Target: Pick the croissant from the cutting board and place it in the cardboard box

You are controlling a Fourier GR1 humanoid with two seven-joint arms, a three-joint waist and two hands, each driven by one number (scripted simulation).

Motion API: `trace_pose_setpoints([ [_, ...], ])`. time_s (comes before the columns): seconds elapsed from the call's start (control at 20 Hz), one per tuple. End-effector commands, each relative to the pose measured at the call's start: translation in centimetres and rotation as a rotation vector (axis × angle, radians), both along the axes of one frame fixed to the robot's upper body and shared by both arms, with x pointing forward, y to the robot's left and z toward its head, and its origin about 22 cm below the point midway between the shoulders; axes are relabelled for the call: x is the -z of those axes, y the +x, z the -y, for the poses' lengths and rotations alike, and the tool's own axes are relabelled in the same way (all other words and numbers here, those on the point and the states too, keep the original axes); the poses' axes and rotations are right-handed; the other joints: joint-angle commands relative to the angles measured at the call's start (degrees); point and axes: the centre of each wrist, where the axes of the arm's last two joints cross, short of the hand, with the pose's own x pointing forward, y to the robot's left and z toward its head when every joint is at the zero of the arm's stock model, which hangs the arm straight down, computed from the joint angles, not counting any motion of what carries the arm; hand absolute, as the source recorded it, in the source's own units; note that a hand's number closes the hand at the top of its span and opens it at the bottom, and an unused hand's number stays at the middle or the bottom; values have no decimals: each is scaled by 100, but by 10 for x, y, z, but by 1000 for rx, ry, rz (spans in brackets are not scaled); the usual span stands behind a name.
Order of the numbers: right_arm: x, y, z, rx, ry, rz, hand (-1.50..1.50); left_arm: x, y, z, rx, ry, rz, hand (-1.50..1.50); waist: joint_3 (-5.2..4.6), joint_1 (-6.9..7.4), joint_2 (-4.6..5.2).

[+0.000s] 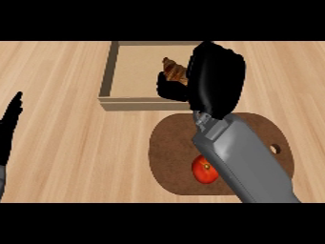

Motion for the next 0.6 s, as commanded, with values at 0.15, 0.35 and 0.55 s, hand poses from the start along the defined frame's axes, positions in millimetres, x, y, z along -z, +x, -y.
trace_pose_setpoints([
  [0.15, -47, 50, -15, 83, 171, 52, 150, -6, 9, 7, 31, -9, 12, 0, 3, 104, 45],
  [0.35, -47, 80, -8, 103, 282, 42, 150, -11, 16, -1, 26, 6, 14, 0, 1, 198, 97],
  [0.55, -20, 107, 2, 90, 316, 17, 150, 4, 6, 5, 31, -6, 13, 0, 2, 200, 95],
])
